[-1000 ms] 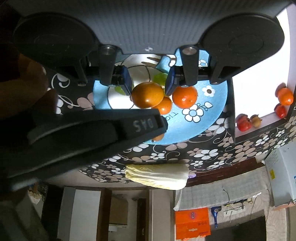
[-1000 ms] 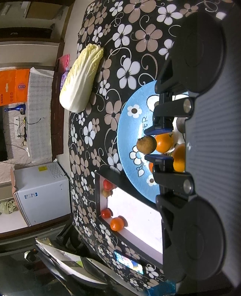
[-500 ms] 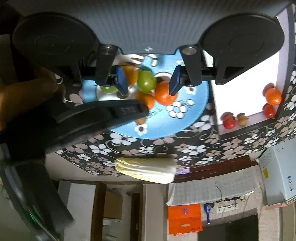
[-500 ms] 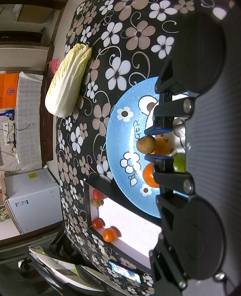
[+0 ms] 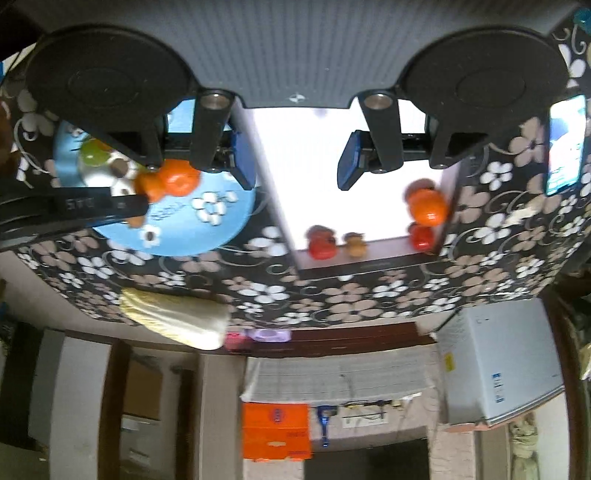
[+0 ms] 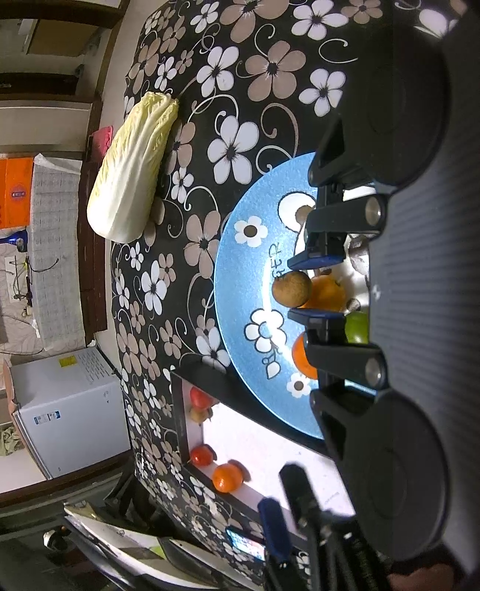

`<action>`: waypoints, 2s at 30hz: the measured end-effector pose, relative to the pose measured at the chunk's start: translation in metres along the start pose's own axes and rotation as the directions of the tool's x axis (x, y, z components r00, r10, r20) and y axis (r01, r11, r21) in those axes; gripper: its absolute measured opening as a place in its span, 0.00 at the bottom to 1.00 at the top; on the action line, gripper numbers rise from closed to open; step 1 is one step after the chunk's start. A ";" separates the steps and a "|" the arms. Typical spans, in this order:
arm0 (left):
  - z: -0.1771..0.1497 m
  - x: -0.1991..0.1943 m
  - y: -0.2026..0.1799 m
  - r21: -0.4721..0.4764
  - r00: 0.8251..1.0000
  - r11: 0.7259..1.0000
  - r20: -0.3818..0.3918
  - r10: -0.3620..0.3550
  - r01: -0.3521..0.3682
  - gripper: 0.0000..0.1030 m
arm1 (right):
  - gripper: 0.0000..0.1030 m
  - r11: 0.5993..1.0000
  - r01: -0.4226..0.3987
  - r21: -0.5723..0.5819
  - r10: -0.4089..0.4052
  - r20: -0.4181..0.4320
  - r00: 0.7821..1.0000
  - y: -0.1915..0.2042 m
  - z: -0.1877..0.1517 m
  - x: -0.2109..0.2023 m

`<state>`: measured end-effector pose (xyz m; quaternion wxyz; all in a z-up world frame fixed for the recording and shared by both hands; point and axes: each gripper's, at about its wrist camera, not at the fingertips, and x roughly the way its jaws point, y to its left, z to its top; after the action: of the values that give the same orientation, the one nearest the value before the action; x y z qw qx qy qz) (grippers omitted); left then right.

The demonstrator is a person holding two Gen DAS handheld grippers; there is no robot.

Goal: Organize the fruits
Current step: 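Open the left gripper to drop the orange while the right gripper releases the brown fruit, then move both grippers back toward the white tray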

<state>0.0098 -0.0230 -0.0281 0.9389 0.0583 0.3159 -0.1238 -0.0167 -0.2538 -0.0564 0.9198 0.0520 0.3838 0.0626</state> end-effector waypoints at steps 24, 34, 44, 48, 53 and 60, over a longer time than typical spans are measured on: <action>-0.007 -0.006 0.070 -0.099 0.994 0.989 -0.024 0.109 -0.111 0.53 | 0.41 0.982 -0.121 -0.143 0.144 0.165 0.976 0.076 0.021 0.007; -0.004 -0.003 0.077 -0.122 0.994 0.987 -0.033 0.102 -0.105 0.53 | 0.41 0.958 -0.165 -0.233 0.199 0.128 0.972 0.114 0.045 0.049; 0.002 0.006 0.083 -0.151 0.995 0.984 -0.049 0.089 -0.096 0.53 | 0.41 0.950 -0.131 -0.283 0.148 0.040 0.988 0.123 0.062 0.098; 0.003 0.009 0.084 -0.159 0.995 0.983 -0.057 0.081 -0.089 0.53 | 0.41 0.939 -0.088 -0.333 0.104 0.030 0.994 0.130 0.066 0.114; 0.004 0.014 0.085 -0.163 0.995 0.983 -0.068 0.077 -0.087 0.53 | 0.43 0.919 -0.026 -0.392 0.045 0.038 0.998 0.136 0.067 0.125; 0.004 0.017 0.086 -0.164 0.994 0.982 -0.077 0.083 -0.094 0.53 | 0.40 0.836 0.070 -0.544 -0.031 0.081 0.996 0.150 0.060 0.134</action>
<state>0.0479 0.0553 -0.0329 0.9335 -0.0027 0.3548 -0.0527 0.1084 -0.0882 -0.0872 0.9104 -0.2205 0.3193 0.1434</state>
